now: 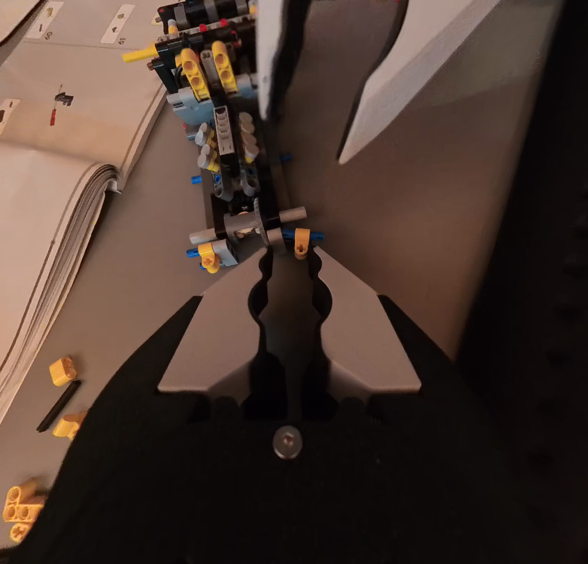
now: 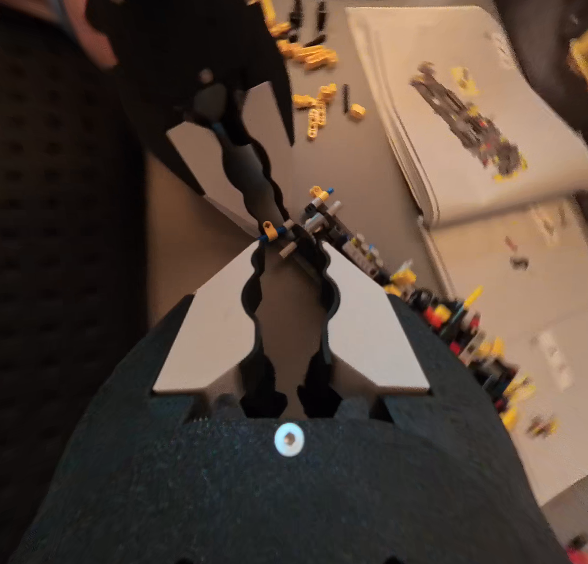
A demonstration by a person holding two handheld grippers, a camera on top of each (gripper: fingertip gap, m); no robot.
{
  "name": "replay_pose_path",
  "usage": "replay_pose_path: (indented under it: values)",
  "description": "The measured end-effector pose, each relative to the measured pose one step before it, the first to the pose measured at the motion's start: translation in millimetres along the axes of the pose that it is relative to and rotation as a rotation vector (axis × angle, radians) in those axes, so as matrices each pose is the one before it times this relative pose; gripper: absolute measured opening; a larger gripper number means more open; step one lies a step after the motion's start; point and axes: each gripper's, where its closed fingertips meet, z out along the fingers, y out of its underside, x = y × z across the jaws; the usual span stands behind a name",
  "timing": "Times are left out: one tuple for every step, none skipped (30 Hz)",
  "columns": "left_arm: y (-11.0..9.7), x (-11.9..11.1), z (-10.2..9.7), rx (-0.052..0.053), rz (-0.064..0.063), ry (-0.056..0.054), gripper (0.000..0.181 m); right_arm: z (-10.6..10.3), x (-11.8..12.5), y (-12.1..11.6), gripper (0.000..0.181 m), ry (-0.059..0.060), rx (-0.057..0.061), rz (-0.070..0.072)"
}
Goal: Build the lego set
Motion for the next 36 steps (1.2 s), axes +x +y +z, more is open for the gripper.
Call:
replay_pose_path:
  values:
    - [-0.42,0.31,0.53,-0.0043,-0.0006,-0.0058,0.023,-3.14,-1.98,4.43,0.031,0.0262,0.0199,0.1010]
    - [-0.51,1.06,0.33,-0.0031,0.0051,-0.0045,0.023,0.67,-7.88,5.23,0.031,-0.0100,0.0172,0.0792]
    - [-0.91,2.40,0.43,0.0002,0.0108,0.0007,0.023,3.86,-5.69,5.50,0.031,0.0074,0.0143,0.0672]
    - [-0.88,2.19,0.70,-0.0002,0.0119,-0.0006,0.023,5.08,0.61,5.37,0.031,0.0465,0.0091,0.0463]
    - [-0.91,1.72,0.67,-0.0004,0.0099,-0.0009,0.023,4.28,-0.07,3.22,0.031,0.0385,0.0161,0.0201]
    - [-0.85,1.24,0.57,0.0010,0.0081,-0.0015,0.023,2.98,-2.18,-0.22,0.030,0.0193,0.0291,0.0197]
    - [-0.38,0.76,0.14,0.0014,0.0107,-0.0028,0.023,2.56,-0.05,0.11,0.028,0.0192,0.0137,0.0259]
    - [-0.10,-0.38,-0.36,0.0019,0.0083,-0.0069,0.023,2.40,-1.15,1.62,0.028,-0.0003,-0.0105,0.0233]
    - [-0.22,-0.14,-0.80,0.0057,0.0031,-0.0014,0.023,2.73,-2.28,1.77,0.028,-0.0150,-0.0159,0.0282]
    - [-0.78,0.35,-0.93,0.0104,-0.0022,0.0031,0.023,3.16,-1.50,1.58,0.028,-0.0150,-0.0165,0.0372]
    - [-0.40,0.37,-0.55,0.0056,-0.0031,0.0048,0.023,3.00,-2.94,0.53,0.027,-0.0241,-0.0118,0.0389]
    - [0.72,-0.51,-0.12,-0.0042,0.0008,-0.0026,0.022,2.55,-2.77,-0.26,0.025,-0.0200,-0.0031,0.0460]
    - [0.79,-1.49,0.05,-0.0043,0.0098,-0.0105,0.023,1.54,-0.03,0.41,0.023,-0.0044,-0.0012,0.0383]
    - [-0.32,-0.27,-0.14,0.0016,0.0071,-0.0032,0.023,0.49,3.81,0.35,0.022,0.0180,0.0015,0.0310]
    - [-0.18,0.63,0.23,-0.0006,0.0014,0.0008,0.023,-0.59,2.05,-0.46,0.021,0.0044,0.0092,0.0247]
    - [-0.19,0.50,0.29,0.0003,0.0053,-0.0024,0.023,-1.35,-0.45,-0.79,0.019,-0.0127,0.0094,0.0278]
    - [0.02,0.20,0.32,-0.0017,0.0067,-0.0051,0.023,-2.21,-0.78,-0.79,0.018,-0.0146,0.0071,0.0316]
    - [0.13,0.28,0.12,-0.0012,0.0039,-0.0028,0.023,-2.23,-1.42,-0.65,0.018,-0.0192,0.0072,0.0258]
    - [-0.10,0.07,-0.05,-0.0001,-0.0018,-0.0009,0.023,-1.37,-2.40,0.82,0.018,-0.0211,0.0000,0.0111]
    - [-0.10,0.18,0.05,0.0003,-0.0060,0.0009,0.022,0.10,-1.62,3.01,0.018,-0.0076,-0.0144,-0.0080]
    - [-0.19,0.24,-0.05,0.0015,-0.0028,0.0008,0.022,0.45,1.85,3.65,0.018,0.0230,-0.0187,-0.0307]
    - [-0.14,0.24,0.11,0.0005,0.0012,-0.0013,0.022,0.06,3.25,1.92,0.018,0.0412,-0.0039,-0.0418]
    - [-0.11,0.25,0.23,-0.0001,0.0063,-0.0031,0.023,-0.18,1.72,-0.76,0.017,0.0337,0.0115,-0.0293]
    - [-0.17,0.58,0.19,-0.0008,0.0087,-0.0030,0.023,-0.25,1.91,-2.00,0.016,0.0266,0.0123,-0.0015]
    - [-0.11,0.40,0.30,-0.0011,0.0088,-0.0041,0.023,0.40,1.63,-3.09,0.016,0.0119,0.0135,0.0244]
    - [0.03,0.14,0.27,-0.0020,0.0074,-0.0052,0.023,0.91,-1.08,-3.86,0.015,-0.0195,0.0164,0.0432]
    - [-0.07,0.03,0.19,-0.0009,0.0044,-0.0030,0.023,1.12,-2.00,-4.00,0.015,-0.0349,0.0157,0.0572]
    - [0.08,-0.02,-0.01,-0.0006,0.0010,-0.0020,0.023,1.51,-1.66,-3.15,0.015,-0.0355,0.0113,0.0580]
    - [0.03,0.00,-0.01,-0.0002,-0.0010,-0.0005,0.023,2.29,0.08,0.24,0.013,-0.0197,-0.0078,0.0427]
    - [0.63,-0.11,0.13,-0.0040,-0.0008,-0.0009,0.022,3.18,1.65,3.55,0.013,0.0001,-0.0266,0.0103]
    - [0.69,0.30,0.33,-0.0038,0.0015,-0.0002,0.022,2.67,3.86,3.87,0.013,0.0238,-0.0261,-0.0097]
    - [-0.09,0.06,-0.10,0.0005,0.0040,-0.0033,0.022,0.95,0.62,0.51,0.013,0.0083,-0.0060,-0.0123]
    - [-0.11,0.03,0.06,-0.0002,0.0034,-0.0023,0.022,-0.34,-0.03,-0.16,0.013,0.0018,-0.0043,-0.0024]
    - [-0.20,0.11,0.11,-0.0005,0.0020,-0.0011,0.022,-0.53,0.02,0.08,0.012,-0.0004,-0.0097,-0.0071]
    - [-0.26,0.10,0.20,-0.0002,0.0022,-0.0001,0.022,-1.17,0.58,-0.99,0.010,0.0015,-0.0022,-0.0087]
    - [0.01,0.04,-0.01,-0.0004,0.0028,0.0010,0.022,-1.53,0.65,-0.83,0.008,0.0015,-0.0048,-0.0157]
